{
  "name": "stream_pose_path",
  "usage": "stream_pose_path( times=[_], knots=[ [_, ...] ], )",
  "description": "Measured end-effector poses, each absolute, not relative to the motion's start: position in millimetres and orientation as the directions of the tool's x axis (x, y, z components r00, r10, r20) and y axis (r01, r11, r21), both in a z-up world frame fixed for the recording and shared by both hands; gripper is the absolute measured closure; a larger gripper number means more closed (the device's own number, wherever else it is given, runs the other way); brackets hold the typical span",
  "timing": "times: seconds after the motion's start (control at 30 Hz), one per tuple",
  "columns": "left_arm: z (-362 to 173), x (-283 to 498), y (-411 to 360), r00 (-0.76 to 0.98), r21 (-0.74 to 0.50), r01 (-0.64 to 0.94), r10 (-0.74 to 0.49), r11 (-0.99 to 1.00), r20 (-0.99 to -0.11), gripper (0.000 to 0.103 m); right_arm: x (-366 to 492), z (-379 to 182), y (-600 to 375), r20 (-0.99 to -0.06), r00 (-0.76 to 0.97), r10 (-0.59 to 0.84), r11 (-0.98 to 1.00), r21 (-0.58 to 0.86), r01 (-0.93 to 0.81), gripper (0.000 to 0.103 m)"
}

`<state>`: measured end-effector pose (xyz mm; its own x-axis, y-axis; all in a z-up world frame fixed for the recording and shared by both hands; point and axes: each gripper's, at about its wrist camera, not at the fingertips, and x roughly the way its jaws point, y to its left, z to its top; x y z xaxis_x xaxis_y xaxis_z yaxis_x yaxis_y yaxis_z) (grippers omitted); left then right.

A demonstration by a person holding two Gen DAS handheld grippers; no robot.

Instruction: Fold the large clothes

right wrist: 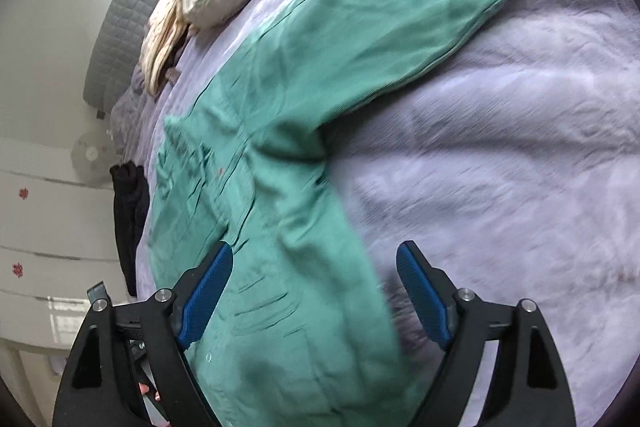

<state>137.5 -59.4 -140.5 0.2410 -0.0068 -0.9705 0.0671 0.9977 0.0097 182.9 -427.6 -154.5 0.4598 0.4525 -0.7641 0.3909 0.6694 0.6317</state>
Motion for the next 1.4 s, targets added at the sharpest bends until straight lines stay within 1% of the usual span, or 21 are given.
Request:
stream_pose_path(
  times=[0.1,0.2,0.37,0.53,0.7,0.8,0.97,1.0,1.03,1.07,1.1,1.13,1.2,1.27,1.4],
  knots=[
    [-148.2,139.9,-68.5,0.223,0.014,0.073,-0.003,0.997,-0.975,0.001,184.2,-154.5,-450.3,-0.762,0.482,0.433,0.649,0.634,0.42,0.017],
    [-160.5,142.8,-78.1,0.161,-0.039,0.08,-0.051,0.996,-0.986,0.001,185.2,-154.1,-477.3,-0.758,0.513,0.403,0.626,0.637,0.45,0.017],
    [-166.1,146.0,-118.8,0.171,-0.065,0.09,-0.079,0.994,-0.982,0.001,189.9,-156.7,-535.9,-0.749,0.573,0.332,0.569,0.644,0.511,0.017],
    [-171.5,149.0,-170.2,0.186,-0.087,0.146,-0.113,0.985,-0.976,0.001,207.3,-164.1,-594.0,-0.69,0.657,0.304,0.464,0.709,0.531,0.017],
    [-171.5,154.4,-208.9,0.199,-0.109,0.188,-0.147,0.976,-0.969,0.001,233.5,-164.9,-630.5,-0.647,0.714,0.269,0.41,0.748,0.523,0.016],
    [-172.2,157.0,-224.8,0.198,-0.131,0.181,-0.167,0.975,-0.966,0.001,243.4,-165.8,-647.5,-0.635,0.736,0.235,0.37,0.759,0.536,0.016],
    [-170.1,161.6,-220.3,0.184,-0.153,0.171,-0.184,0.973,-0.965,0.001,247.9,-177.6,-664.0,-0.597,0.773,0.214,0.253,0.798,0.547,0.017],
    [-171.4,160.3,-219.7,0.176,-0.158,0.17,-0.187,0.973,-0.966,0.001,248.4,-180.5,-666.2,-0.583,0.782,0.221,0.223,0.81,0.542,0.019],
    [-173.5,156.2,-213.9,0.168,-0.151,0.171,-0.18,0.974,-0.969,0.001,247.3,-182.4,-669.6,-0.577,0.785,0.226,0.207,0.816,0.54,0.038],
    [-175.1,155.3,-212.6,0.162,-0.147,0.177,-0.176,0.973,-0.971,0.001,247.5,-186.1,-670.5,-0.57,0.786,0.239,0.182,0.821,0.541,0.078],
    [-176.8,156.1,-212.8,0.158,-0.144,0.186,-0.174,0.972,-0.972,0.001,246.3,-189.4,-670.0,-0.57,0.783,0.251,0.162,0.822,0.546,0.096],
    [-177.0,156.4,-211.9,0.16,-0.132,0.19,-0.164,0.973,-0.973,0.001,244.0,-193.6,-670.1,-0.569,0.779,0.263,0.139,0.822,0.552,0.099],
    [-177.6,157.1,-202.8,0.166,-0.127,0.191,-0.16,0.973,-0.973,0.001,241.5,-191.8,-665.9,-0.531,0.804,0.269,0.12,0.846,0.519,0.099],
    [-179.6,157.0,-192.7,0.153,-0.137,0.175,-0.164,0.975,-0.974,0.001,244.0,-182.7,-658.8,-0.51,0.816,0.273,0.153,0.86,0.487,0.099],
    [-179.1,161.4,-170.1,0.191,-0.134,0.117,-0.154,0.984,-0.969,0.001,266.9,-147.6,-625.6,-0.459,0.816,0.351,0.259,0.885,0.386,0.099]
  ],
)
